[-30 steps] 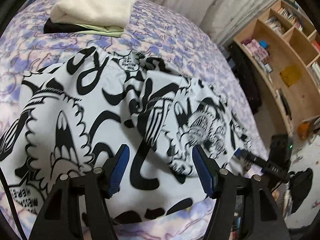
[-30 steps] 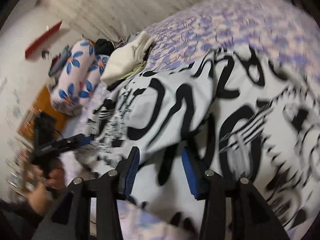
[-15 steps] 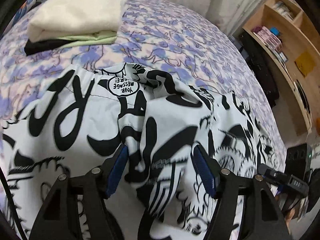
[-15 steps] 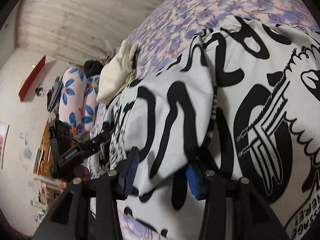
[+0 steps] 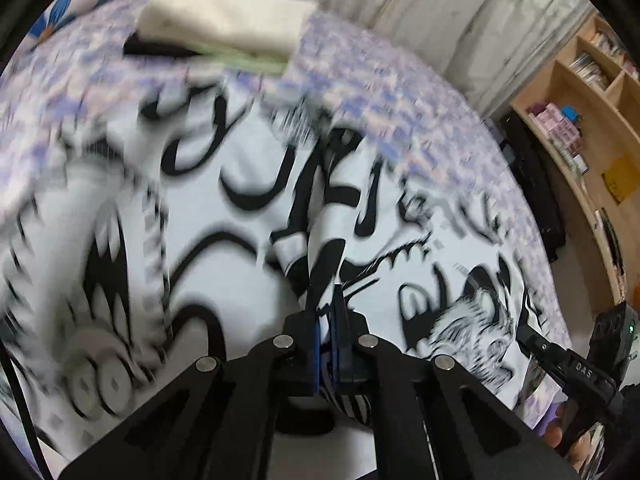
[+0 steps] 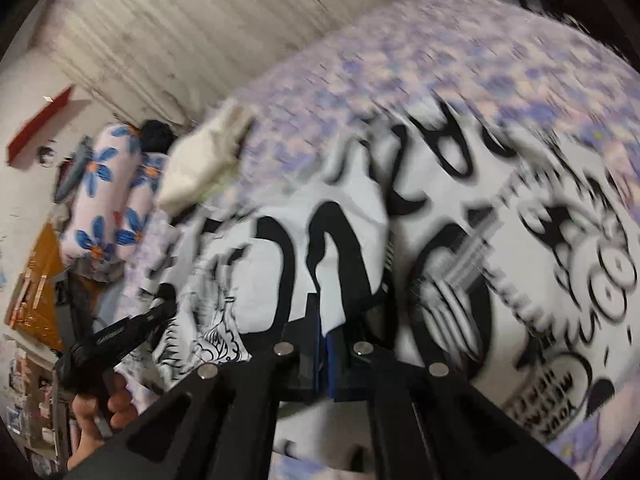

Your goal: Fold large clothes

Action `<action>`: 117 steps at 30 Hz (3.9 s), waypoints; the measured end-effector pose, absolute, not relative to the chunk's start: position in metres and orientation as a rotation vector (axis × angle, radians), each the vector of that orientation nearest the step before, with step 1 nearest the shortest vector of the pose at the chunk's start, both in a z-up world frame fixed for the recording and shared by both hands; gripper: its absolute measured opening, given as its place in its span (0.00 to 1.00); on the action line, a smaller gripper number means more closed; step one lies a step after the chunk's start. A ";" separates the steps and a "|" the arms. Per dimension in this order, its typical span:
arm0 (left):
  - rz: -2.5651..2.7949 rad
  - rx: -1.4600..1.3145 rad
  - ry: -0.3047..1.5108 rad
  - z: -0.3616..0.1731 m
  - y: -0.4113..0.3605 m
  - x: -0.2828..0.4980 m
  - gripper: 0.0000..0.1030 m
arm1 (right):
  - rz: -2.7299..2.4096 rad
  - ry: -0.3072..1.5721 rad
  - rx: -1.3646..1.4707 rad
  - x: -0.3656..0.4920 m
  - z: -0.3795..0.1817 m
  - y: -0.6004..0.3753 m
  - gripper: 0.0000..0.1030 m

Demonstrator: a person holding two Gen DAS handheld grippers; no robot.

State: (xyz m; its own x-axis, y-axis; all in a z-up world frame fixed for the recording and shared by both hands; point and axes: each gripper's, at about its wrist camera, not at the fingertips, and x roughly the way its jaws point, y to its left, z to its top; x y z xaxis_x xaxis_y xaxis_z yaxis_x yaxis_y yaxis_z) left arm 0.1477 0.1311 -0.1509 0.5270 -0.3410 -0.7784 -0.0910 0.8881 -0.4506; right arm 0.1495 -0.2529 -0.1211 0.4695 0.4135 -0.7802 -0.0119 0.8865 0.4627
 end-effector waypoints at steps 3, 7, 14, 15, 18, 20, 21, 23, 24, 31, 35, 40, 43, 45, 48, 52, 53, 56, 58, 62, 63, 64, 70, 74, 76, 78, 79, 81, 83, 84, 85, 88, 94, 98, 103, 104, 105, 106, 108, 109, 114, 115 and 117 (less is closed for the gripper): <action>-0.138 -0.500 1.024 -0.168 0.132 0.143 0.06 | 0.241 1.098 0.401 0.147 -0.140 -0.250 0.02; -0.110 -0.447 1.029 -0.160 0.129 0.144 0.21 | 0.205 1.094 0.341 0.144 -0.127 -0.241 0.11; -0.007 -0.321 0.915 -0.115 0.131 0.120 0.38 | 0.123 0.943 0.224 0.126 -0.084 -0.236 0.30; -0.004 -0.303 0.887 -0.107 0.128 0.117 0.38 | 0.118 0.907 0.211 0.124 -0.077 -0.233 0.30; -0.040 -0.256 0.820 -0.087 0.115 0.114 0.38 | 0.175 0.846 0.194 0.125 -0.065 -0.218 0.31; -0.089 -0.222 0.793 -0.080 0.101 0.118 0.38 | 0.245 0.829 0.171 0.133 -0.063 -0.198 0.31; -0.113 -0.201 0.786 -0.079 0.092 0.124 0.38 | 0.264 0.827 0.153 0.139 -0.065 -0.187 0.31; -0.124 -0.178 0.800 -0.080 0.077 0.141 0.38 | 0.295 0.823 0.124 0.151 -0.069 -0.169 0.31; -0.135 -0.180 0.810 -0.083 0.070 0.151 0.38 | 0.304 0.820 0.112 0.159 -0.072 -0.160 0.31; -0.069 -0.145 0.990 -0.136 0.051 0.217 0.37 | 0.258 0.944 0.125 0.213 -0.116 -0.154 0.29; -0.062 -0.209 1.017 -0.154 0.069 0.221 0.36 | 0.097 0.939 0.080 0.211 -0.127 -0.189 0.28; -0.058 -0.251 1.015 -0.154 0.083 0.215 0.34 | 0.073 0.979 0.156 0.201 -0.132 -0.227 0.26; -0.042 -0.248 1.020 -0.148 0.085 0.212 0.34 | 0.020 0.977 0.133 0.194 -0.128 -0.230 0.29; -0.032 -0.244 1.024 -0.143 0.083 0.207 0.34 | 0.034 0.985 0.171 0.188 -0.126 -0.234 0.29; -0.024 -0.236 1.025 -0.134 0.081 0.199 0.40 | 0.049 0.976 0.185 0.178 -0.118 -0.233 0.29; -0.011 -0.235 1.006 -0.121 0.081 0.186 0.47 | 0.041 0.949 0.159 0.166 -0.105 -0.227 0.29; -0.005 -0.230 1.000 -0.117 0.081 0.182 0.47 | 0.042 0.946 0.162 0.166 -0.102 -0.226 0.29; 0.006 -0.220 0.987 -0.108 0.081 0.171 0.51 | 0.055 0.940 0.178 0.162 -0.095 -0.223 0.29; 0.012 -0.218 0.983 -0.103 0.082 0.163 0.60 | 0.059 0.935 0.176 0.159 -0.091 -0.220 0.29; 0.023 -0.213 0.981 -0.096 0.083 0.151 0.62 | 0.061 0.923 0.163 0.152 -0.086 -0.214 0.29; 0.024 -0.213 0.983 -0.094 0.084 0.149 0.62 | 0.064 0.921 0.162 0.149 -0.084 -0.213 0.29; 0.023 -0.215 0.982 -0.092 0.084 0.145 0.62 | 0.066 0.919 0.161 0.147 -0.083 -0.212 0.29; 0.024 -0.209 0.954 -0.079 0.088 0.118 0.62 | 0.107 0.900 0.148 0.125 -0.071 -0.201 0.29; 0.021 -0.198 0.935 -0.070 0.093 0.100 0.62 | 0.132 0.882 0.133 0.111 -0.062 -0.190 0.29; 0.025 -0.202 0.929 -0.066 0.099 0.089 0.63 | 0.145 0.863 0.110 0.104 -0.056 -0.183 0.29; 0.012 -0.225 0.933 -0.064 0.106 0.081 0.63 | 0.157 0.845 0.083 0.098 -0.052 -0.176 0.29; 0.004 -0.240 0.937 -0.064 0.111 0.077 0.63 | 0.160 0.837 0.071 0.095 -0.049 -0.171 0.29; 0.002 -0.263 0.943 -0.063 0.118 0.070 0.63 | 0.171 0.822 0.059 0.090 -0.046 -0.165 0.29; 0.008 -0.282 0.936 -0.062 0.127 0.060 0.63 | 0.183 0.813 0.056 0.087 -0.044 -0.160 0.29; 0.013 -0.289 0.933 -0.062 0.132 0.055 0.63 | 0.189 0.813 0.057 0.086 -0.044 -0.158 0.29; 0.016 -0.295 0.932 -0.063 0.136 0.052 0.65 | 0.195 0.814 0.061 0.085 -0.044 -0.156 0.29; 0.017 -0.339 0.932 -0.073 0.151 0.038 0.70 | 0.211 0.823 0.075 0.083 -0.048 -0.151 0.29; -0.001 -0.464 0.979 -0.110 0.173 0.028 0.70 | 0.235 0.853 0.071 0.083 -0.060 -0.139 0.29; -0.009 -0.576 1.004 -0.135 0.187 0.028 0.70 | 0.246 0.867 0.061 0.085 -0.066 -0.131 0.29; -0.015 -0.632 0.978 -0.154 0.197 0.031 0.70 | 0.250 0.887 0.051 0.094 -0.076 -0.124 0.29; -0.015 -0.631 0.972 -0.155 0.197 0.032 0.70 | 0.250 0.891 0.049 0.097 -0.077 -0.123 0.29; -0.013 -0.628 0.965 -0.156 0.197 0.034 0.70 | 0.249 0.895 0.047 0.101 -0.080 -0.121 0.29; -0.010 -0.624 0.962 -0.158 0.198 0.037 0.70 | 0.248 0.897 0.047 0.104 -0.081 -0.120 0.29; 0.000 -0.621 0.953 -0.161 0.199 0.046 0.70 | 0.248 0.904 0.053 0.113 -0.084 -0.117 0.29; 0.005 -0.625 0.950 -0.163 0.200 0.052 0.71 | 0.249 0.904 0.055 0.116 -0.084 -0.116 0.29; 0.035 -0.632 0.940 -0.174 0.206 0.083 0.72 | 0.239 0.883 0.048 0.134 -0.086 -0.110 0.29; 0.044 -0.630 0.934 -0.175 0.205 0.088 0.72 | 0.233 0.879 0.043 0.139 -0.087 -0.109 0.29; 0.067 -0.624 0.926 -0.177 0.204 0.100 0.72 | 0.220 0.870 0.031 0.147 -0.089 -0.108 0.29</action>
State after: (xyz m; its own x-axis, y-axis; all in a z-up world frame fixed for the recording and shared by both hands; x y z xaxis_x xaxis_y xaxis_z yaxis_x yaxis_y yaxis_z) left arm 0.0999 0.2042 -0.1775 0.6122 -0.2060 -0.7634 -0.3139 0.8228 -0.4738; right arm 0.1467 -0.1078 -0.0891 0.6240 0.2041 -0.7543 -0.1787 0.9770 0.1166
